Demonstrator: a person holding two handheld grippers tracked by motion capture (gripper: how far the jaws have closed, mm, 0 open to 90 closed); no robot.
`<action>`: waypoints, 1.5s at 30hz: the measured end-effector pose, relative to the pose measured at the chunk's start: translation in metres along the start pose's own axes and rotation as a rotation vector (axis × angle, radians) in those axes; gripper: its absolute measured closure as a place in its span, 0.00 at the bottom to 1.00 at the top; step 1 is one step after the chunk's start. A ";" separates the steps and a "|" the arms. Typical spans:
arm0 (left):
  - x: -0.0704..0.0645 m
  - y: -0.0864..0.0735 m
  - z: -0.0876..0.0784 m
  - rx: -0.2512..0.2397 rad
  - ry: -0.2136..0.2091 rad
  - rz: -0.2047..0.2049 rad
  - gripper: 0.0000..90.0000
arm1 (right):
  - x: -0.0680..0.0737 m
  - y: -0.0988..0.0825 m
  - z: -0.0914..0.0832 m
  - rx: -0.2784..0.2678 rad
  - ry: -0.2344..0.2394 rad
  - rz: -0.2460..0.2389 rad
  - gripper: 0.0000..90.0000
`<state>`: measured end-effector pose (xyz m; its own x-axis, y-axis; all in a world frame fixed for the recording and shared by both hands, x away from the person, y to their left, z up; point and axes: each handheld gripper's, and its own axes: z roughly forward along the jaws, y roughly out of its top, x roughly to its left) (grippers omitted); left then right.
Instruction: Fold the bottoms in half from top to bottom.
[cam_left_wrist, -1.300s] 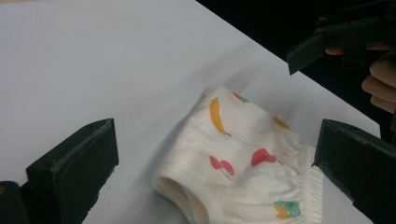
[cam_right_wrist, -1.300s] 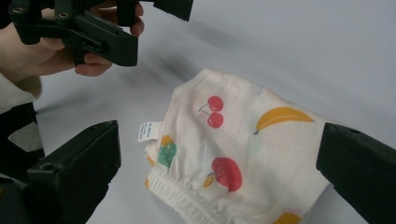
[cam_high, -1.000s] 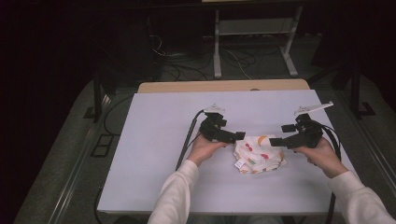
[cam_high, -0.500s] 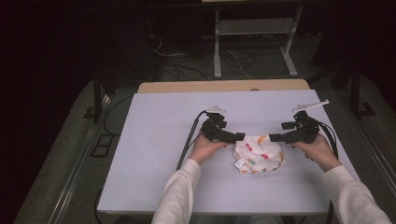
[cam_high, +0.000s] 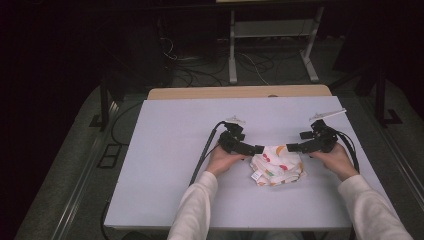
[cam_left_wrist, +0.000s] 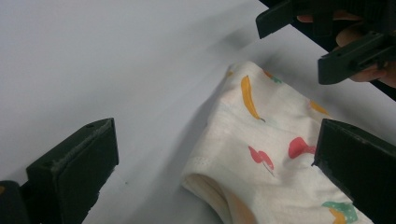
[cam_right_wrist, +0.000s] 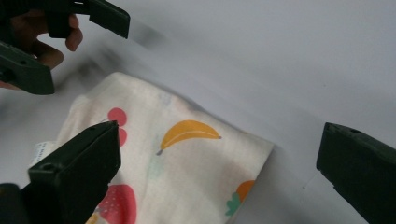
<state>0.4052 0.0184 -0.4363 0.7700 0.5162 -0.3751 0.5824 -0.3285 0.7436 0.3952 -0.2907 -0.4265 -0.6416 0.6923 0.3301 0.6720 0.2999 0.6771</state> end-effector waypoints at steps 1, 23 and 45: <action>0.001 0.000 0.001 0.003 -0.001 -0.001 0.00 | -0.002 -0.001 0.002 0.003 0.000 0.006 0.02; 0.014 -0.010 0.016 0.063 -0.069 -0.058 0.41 | -0.024 -0.008 0.021 0.012 0.033 0.020 0.49; 0.011 -0.001 -0.007 0.024 -0.049 -0.001 0.92 | -0.011 0.000 0.015 -0.005 -0.017 0.019 0.97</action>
<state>0.4114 0.0296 -0.4370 0.7812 0.4769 -0.4028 0.5886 -0.3476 0.7299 0.4074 -0.2886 -0.4396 -0.6227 0.7088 0.3315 0.6820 0.2839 0.6740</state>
